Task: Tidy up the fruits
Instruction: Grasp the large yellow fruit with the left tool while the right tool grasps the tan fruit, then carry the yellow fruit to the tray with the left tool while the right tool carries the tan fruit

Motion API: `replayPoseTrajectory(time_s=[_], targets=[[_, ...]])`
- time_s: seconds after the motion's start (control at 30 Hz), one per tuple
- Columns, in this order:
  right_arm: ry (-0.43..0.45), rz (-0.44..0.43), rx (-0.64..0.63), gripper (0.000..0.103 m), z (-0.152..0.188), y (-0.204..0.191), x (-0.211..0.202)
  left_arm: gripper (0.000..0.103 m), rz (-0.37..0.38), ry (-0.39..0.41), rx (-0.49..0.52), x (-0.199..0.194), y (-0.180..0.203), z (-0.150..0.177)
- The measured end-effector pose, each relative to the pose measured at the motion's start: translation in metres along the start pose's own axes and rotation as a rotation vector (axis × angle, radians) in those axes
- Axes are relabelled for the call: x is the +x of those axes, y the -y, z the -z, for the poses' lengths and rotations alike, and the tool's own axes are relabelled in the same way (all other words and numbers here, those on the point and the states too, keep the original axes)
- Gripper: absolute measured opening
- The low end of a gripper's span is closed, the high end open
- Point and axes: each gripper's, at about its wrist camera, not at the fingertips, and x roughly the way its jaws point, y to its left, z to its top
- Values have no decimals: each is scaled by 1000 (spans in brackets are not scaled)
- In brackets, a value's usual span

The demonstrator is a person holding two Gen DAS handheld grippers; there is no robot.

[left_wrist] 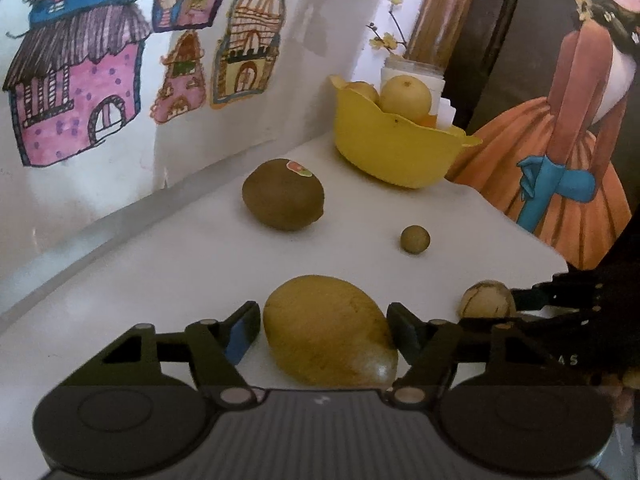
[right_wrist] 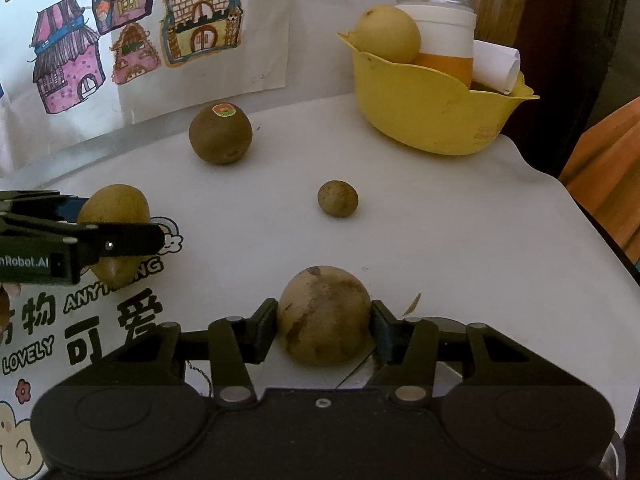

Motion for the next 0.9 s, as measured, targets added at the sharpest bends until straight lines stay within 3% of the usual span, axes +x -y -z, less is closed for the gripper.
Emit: replayPoseTrajectory(time_s=[0.07, 0.6, 0.9], targets=[[1, -1, 1, 51, 0, 1, 0, 68, 20, -4, -14, 0, -2, -1], [37, -27, -81, 49, 4, -16, -9, 65, 35, 6, 13, -18, 1, 12], [94, -34, -59, 49, 13, -20, -39, 63, 75, -7, 7, -37, 9, 23]])
